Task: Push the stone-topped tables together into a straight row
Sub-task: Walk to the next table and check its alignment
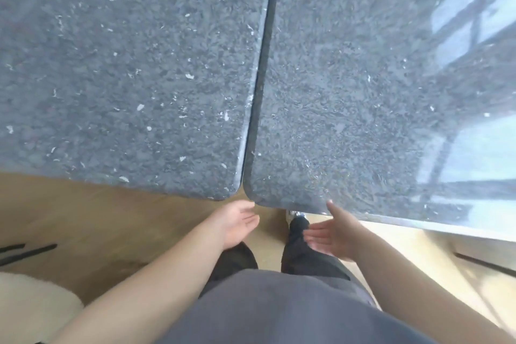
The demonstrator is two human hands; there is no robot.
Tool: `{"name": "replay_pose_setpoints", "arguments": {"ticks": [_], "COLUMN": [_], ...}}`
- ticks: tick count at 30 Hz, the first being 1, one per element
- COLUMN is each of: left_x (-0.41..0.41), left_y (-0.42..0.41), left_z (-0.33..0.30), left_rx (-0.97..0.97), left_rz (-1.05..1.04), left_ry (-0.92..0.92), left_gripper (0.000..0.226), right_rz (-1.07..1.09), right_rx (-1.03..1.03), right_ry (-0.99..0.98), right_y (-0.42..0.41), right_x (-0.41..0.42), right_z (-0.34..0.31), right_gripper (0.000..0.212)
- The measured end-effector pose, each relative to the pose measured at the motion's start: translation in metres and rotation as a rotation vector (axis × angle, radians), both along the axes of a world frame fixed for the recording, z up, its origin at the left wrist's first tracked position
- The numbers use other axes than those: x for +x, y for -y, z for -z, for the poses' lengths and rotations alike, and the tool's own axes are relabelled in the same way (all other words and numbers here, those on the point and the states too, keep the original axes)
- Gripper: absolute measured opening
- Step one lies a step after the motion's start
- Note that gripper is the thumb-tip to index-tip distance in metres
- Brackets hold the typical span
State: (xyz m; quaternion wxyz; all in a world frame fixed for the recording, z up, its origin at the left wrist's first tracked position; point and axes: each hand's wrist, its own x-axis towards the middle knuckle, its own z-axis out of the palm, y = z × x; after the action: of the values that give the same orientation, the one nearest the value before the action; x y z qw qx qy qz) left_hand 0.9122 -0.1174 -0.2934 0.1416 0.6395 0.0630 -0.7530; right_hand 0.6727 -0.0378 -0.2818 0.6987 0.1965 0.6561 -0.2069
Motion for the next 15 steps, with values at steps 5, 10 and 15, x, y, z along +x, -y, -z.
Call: {"name": "replay_pose_setpoints", "arguments": {"ticks": [5, 10, 15], "left_x": [-0.047, -0.080, -0.093], "left_y": [-0.008, -0.006, 0.003], "left_z": [0.007, 0.019, 0.019], "left_rx": [0.077, 0.048, 0.050], "left_rz": [-0.145, -0.371, -0.491], "left_ry": [-0.051, -0.100, -0.036], "left_gripper": [0.071, 0.057, 0.023], "right_rz": [0.829, 0.934, 0.914], "right_rx": [-0.144, -0.145, -0.060], "right_ry": [-0.160, -0.199, -0.208], "right_y": [-0.001, 0.015, 0.019], "right_x": [0.008, -0.010, -0.022], "right_z": [0.023, 0.033, 0.031], "right_gripper": [0.055, 0.031, 0.046]}}
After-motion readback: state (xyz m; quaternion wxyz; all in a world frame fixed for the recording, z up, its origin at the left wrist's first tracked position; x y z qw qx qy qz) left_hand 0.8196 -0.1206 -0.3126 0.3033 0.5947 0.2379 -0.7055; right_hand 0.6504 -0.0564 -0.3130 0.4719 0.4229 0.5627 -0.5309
